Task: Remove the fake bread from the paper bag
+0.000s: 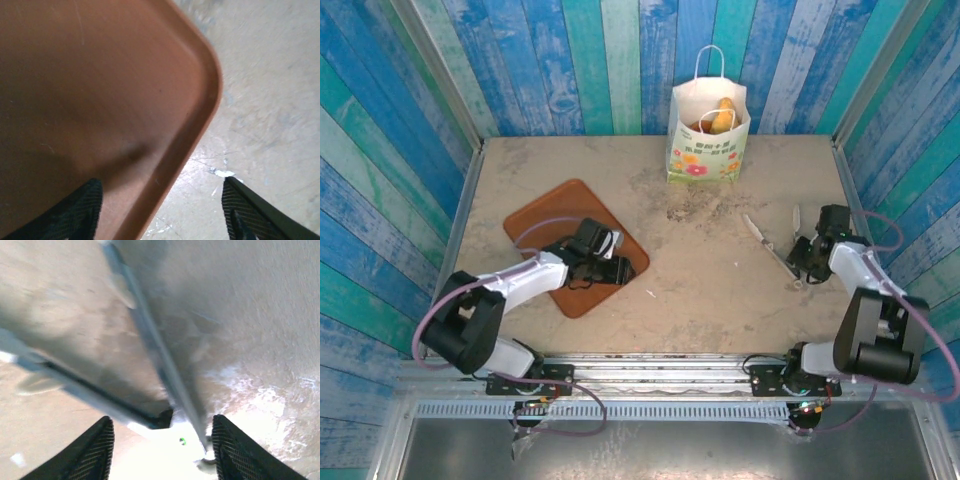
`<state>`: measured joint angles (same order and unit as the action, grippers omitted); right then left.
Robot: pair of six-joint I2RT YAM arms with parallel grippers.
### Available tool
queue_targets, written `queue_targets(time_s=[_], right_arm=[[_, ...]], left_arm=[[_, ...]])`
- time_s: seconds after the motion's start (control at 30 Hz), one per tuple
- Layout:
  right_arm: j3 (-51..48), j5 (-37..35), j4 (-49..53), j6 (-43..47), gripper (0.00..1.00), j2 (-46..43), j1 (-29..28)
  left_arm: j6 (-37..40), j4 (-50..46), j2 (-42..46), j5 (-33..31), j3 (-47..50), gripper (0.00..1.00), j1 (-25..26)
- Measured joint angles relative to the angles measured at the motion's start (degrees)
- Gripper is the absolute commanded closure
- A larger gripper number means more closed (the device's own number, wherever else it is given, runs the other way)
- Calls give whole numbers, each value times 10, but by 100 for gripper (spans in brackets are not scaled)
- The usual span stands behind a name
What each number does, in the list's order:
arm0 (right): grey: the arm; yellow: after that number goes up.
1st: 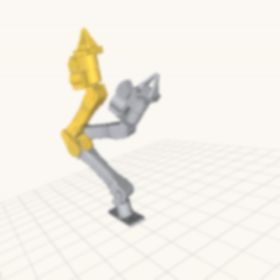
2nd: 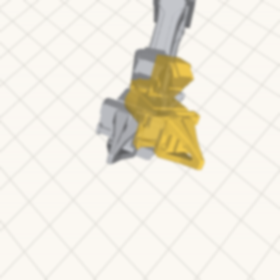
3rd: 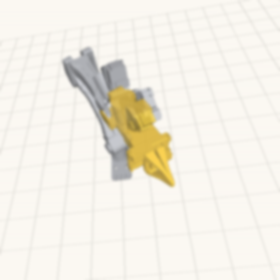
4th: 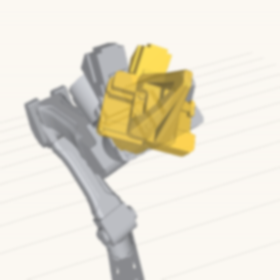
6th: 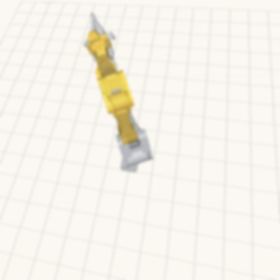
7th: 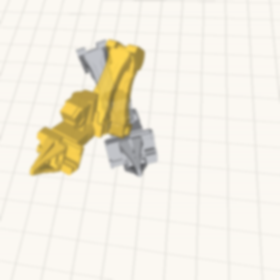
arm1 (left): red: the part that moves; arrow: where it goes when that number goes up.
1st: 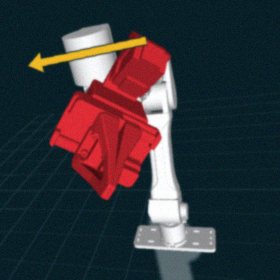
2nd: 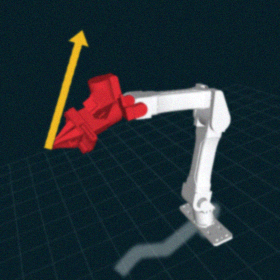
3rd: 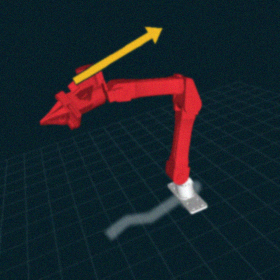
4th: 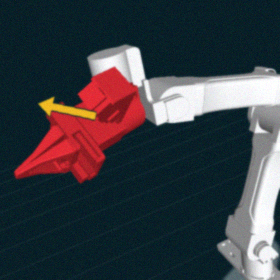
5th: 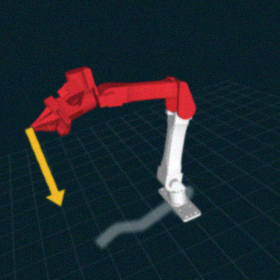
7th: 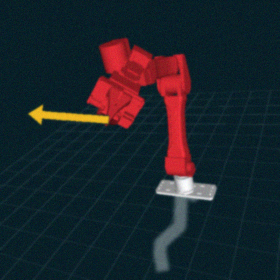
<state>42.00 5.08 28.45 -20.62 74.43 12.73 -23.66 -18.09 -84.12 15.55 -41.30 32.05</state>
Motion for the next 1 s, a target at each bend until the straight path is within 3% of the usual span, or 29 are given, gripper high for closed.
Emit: queue_targets(time_s=[0.17, 0.27, 0.5, 0.77, 1.0], right_arm=[[6, 66, 1, 6, 33, -42, 0], [12, 105, 3, 4, 33, -45, 0], [42, 164, 31, 1, 32, -47, -3], [77, 176, 93, 10, 31, -49, -3], [77, 151, 137, -4, 32, -66, -3]], left_arm=[[16, -54, -69, -32, -66, 45, 40], [14, -69, -102, -45, -97, 64, 60], [-23, -100, -183, -88, -192, 84, 98], [-98, -130, -344, -80, -420, 95, 180], [-196, -106, -491, -47, -642, 99, 198]])
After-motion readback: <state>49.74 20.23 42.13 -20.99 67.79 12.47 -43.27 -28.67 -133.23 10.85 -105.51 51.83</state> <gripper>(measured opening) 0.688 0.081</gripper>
